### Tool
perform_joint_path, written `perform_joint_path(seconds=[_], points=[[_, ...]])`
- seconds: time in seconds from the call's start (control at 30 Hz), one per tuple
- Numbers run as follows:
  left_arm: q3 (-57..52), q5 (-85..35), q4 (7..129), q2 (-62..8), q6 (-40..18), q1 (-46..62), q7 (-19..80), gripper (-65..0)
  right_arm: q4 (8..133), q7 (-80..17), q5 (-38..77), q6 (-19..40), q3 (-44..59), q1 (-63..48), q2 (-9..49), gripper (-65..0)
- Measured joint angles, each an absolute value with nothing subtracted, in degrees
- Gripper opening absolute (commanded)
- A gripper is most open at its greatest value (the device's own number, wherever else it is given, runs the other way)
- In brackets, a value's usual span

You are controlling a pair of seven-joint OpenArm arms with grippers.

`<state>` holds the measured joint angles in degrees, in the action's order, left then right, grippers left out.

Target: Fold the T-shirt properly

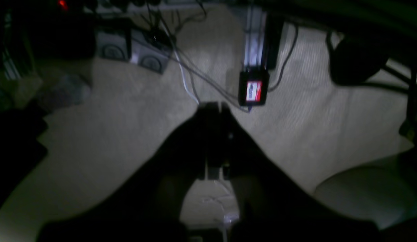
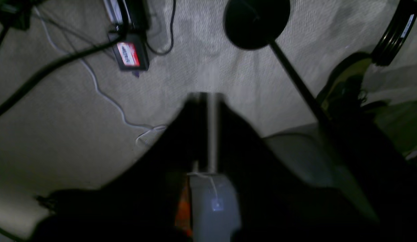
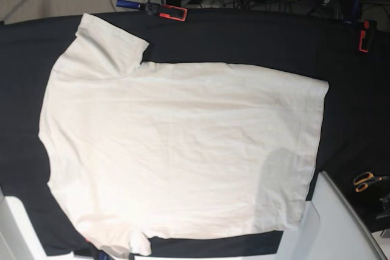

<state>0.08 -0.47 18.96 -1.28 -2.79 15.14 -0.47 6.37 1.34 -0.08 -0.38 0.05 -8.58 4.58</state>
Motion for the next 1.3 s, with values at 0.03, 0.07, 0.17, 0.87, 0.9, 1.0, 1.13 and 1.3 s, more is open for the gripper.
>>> perform_joint_path(seconds=[0.03,0.07,0.17,0.87,0.9,1.0,1.13,1.3], points=[[0.08,-0.47,19.07,-1.30,-2.79,15.46,-0.47,-65.0,6.37,1.43,-0.05,-0.40,0.05,-8.84,4.60,-64.1],[-0.05,-0.47,19.90,-1.30,-2.81,15.94,-0.21,-65.0,6.37,1.41,-0.05,-0.40,0.05,-9.06,4.69,-64.5],[-0.34,-0.47,23.42,-1.41,-2.81,17.63,-0.58,-65.0,7.18,1.43,-0.05,-0.40,0.05,-10.17,4.71,-65.0],[-0.45,-0.27,52.51,-4.49,-2.59,35.86,1.02,-65.0,69.80,-29.56,-0.27,-0.69,0.14,-38.54,5.34,-65.0],[-0.45,-0.43,55.22,-4.64,-2.57,37.08,0.93,-65.0,74.08,-30.44,-0.08,-0.49,0.16,-39.46,5.37,-65.0],[-0.36,-0.32,65.08,-5.65,-2.85,41.60,0.80,-65.0,86.24,-35.27,-0.25,-0.69,0.16,-43.27,5.37,-65.0],[-1.65,-0.23,79.68,-6.72,-2.52,48.45,1.56,-65.0,100.62,-41.34,0.21,-0.27,3.38,-48.03,4.86,-65.0],[-8.58,-0.30,96.18,-5.52,-2.87,53.43,1.04,-65.0,113.08,-42.02,-0.05,-0.38,6.94,-48.90,4.36,-64.8]])
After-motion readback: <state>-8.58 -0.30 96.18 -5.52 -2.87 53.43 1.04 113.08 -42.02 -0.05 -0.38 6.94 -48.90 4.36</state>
